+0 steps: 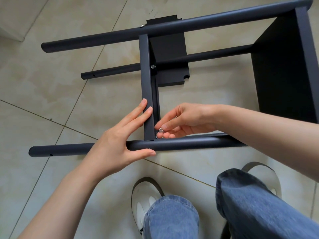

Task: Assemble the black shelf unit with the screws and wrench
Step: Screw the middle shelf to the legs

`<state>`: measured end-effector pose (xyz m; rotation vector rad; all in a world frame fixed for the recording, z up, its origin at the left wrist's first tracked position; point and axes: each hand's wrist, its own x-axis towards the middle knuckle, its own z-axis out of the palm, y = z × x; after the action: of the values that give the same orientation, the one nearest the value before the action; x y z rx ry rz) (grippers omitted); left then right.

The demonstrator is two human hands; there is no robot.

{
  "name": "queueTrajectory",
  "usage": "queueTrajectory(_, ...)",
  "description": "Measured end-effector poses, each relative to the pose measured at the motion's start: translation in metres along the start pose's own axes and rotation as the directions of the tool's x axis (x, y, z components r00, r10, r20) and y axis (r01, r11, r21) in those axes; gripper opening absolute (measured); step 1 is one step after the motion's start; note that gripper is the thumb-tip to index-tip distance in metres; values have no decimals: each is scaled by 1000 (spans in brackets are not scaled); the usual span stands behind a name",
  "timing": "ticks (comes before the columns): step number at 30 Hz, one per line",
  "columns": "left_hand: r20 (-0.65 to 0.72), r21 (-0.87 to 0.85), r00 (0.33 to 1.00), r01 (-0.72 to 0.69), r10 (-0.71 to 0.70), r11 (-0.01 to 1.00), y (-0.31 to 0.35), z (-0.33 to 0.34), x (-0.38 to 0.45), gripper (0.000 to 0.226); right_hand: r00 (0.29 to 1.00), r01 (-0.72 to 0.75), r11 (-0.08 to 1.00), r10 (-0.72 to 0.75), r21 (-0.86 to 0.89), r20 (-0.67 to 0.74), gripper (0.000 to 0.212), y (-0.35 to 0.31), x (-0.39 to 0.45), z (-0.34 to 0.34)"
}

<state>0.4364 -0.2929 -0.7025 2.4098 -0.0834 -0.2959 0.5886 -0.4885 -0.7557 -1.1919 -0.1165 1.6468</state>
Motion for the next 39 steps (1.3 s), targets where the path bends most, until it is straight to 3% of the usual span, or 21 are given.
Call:
queueTrajectory(11,-3,7,1000,-3,3,1000,0,0,0,95,998,-7,999,5,-41,-56,8,-3,6,12)
queueTrajectory(16,-10,17,1000,-7,7,1000,-1,1,0,95,996,-6,973,-16,-232,-92,15,-5,9,19)
queueTrajectory(24,-25,41,1000,-8,9,999,0,3,-1,94,992,-40,949,0,-313,-128,15,-1,8,27)
queueTrajectory(33,-31,60,999,-10,11,998,0,4,-2,93,992,-101,927,65,-362,-109,9,-7,12,30)
queueTrajectory(39,-48,85,999,19,-15,996,2,6,-2,93,991,-129,946,116,-299,-60,13,-7,13,23)
